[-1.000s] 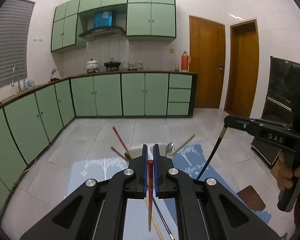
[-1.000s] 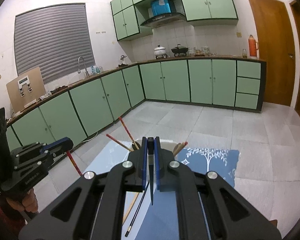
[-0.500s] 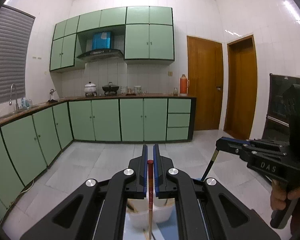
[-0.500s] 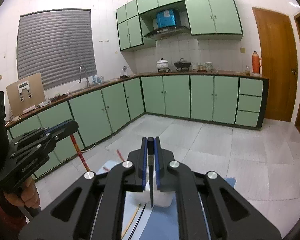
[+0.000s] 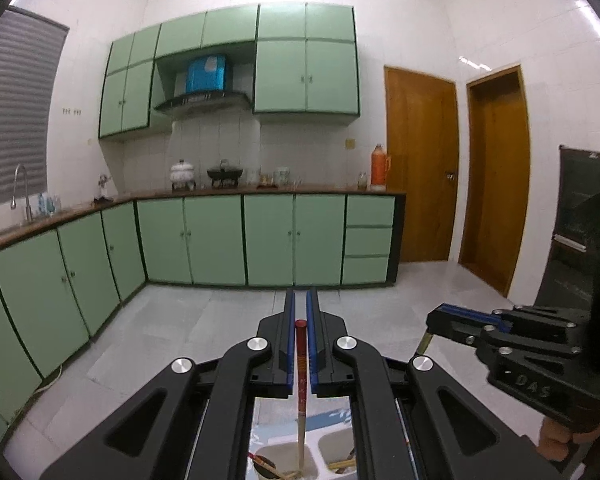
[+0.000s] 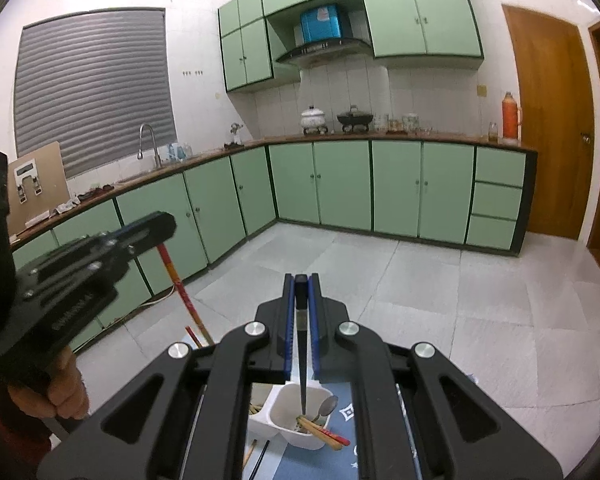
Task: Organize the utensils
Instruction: 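Open both tools to release the chopsticks into the holder, then withdraw both open tools back over the last two chopsticks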
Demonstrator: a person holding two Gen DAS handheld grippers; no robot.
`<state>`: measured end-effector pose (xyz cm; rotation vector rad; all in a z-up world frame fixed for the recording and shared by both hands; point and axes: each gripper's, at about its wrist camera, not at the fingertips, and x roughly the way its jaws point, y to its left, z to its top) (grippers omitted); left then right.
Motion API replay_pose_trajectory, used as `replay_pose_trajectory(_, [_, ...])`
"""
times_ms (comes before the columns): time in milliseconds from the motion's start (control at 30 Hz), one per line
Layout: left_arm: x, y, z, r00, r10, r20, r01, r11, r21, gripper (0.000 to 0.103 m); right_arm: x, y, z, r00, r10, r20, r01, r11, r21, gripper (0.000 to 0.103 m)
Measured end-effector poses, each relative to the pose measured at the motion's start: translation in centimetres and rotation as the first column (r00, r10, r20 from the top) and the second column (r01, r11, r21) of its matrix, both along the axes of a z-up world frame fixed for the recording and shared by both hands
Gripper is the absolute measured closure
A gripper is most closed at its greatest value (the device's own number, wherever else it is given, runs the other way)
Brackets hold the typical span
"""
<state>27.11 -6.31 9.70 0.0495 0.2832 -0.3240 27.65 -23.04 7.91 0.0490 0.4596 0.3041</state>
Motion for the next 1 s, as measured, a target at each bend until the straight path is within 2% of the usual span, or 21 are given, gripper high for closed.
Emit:
replay_pose_trajectory(167, [2.0, 0.8, -4.1, 0.996, 0.014, -0.085, -0.014, 1.0, 0.004, 0.098, 0.8, 0.6, -2.5, 0.999, 0.011, -0.043, -0.011, 1.0, -0.01, 0.097])
replay_pose_trajectory(400, [3.2, 2.0, -7.9, 0.983, 0.018, -0.185, -0.017, 1.0, 0.005, 0.097, 1.1, 1.3, -4.9, 0.994, 0.028, -0.102, -0.03, 0.999, -0.016, 0.097])
replay_pose_trajectory(533, [3.1, 2.9, -8.4, 0.978, 0.025, -0.205, -0.027, 1.0, -0.006, 0.083, 0.5, 1.2, -5.2, 0.995, 0.012, -0.101, -0.013, 1.0, -0.016, 0.09])
replay_pose_trajectory(567, [2.7, 3.3, -8.2, 0.979, 0.029, -0.201, -0.032, 0.999, -0.013, 0.077, 0.1, 1.0, -5.1, 0.996, 0.004, -0.094, -0.005, 1.0, -0.011, 0.088])
replay_pose_trajectory(633, [1.9, 3.7, -7.7, 0.982, 0.036, -0.185, -0.04, 0.999, -0.016, 0.069, -0.6, 0.5, -4.7, 0.997, -0.011, -0.078, 0.011, 1.0, -0.002, 0.075])
replay_pose_trajectory(733, [0.0, 4.2, -6.9, 0.987, 0.047, -0.152, -0.05, 0.999, -0.015, 0.054, -2.3, -0.5, -4.2, 0.998, -0.033, -0.047, 0.033, 0.999, 0.017, 0.061])
replay_pose_trajectory(767, [-0.7, 4.5, -6.7, 0.988, 0.051, -0.145, -0.054, 0.998, -0.019, 0.052, -3.2, -0.8, -4.0, 0.998, -0.044, -0.035, 0.045, 0.999, 0.025, 0.058])
replay_pose_trajectory(833, [-1.9, 4.8, -6.4, 0.989, 0.052, -0.138, -0.057, 0.998, -0.03, 0.049, -4.6, -1.3, -3.9, 0.998, -0.06, -0.015, 0.061, 0.998, 0.034, 0.044])
replay_pose_trajectory(933, [-4.4, 5.2, -6.3, 0.991, 0.057, -0.118, -0.062, 0.997, -0.038, 0.04, -7.2, -1.8, -4.2, 0.997, -0.077, 0.007, 0.077, 0.996, 0.035, 0.036])
replay_pose_trajectory(1000, [-6.3, 5.2, -6.5, 0.992, 0.066, -0.108, -0.069, 0.997, -0.027, 0.039, -8.9, -2.2, -4.7, 0.996, -0.084, 0.014, 0.083, 0.996, 0.04, 0.03])
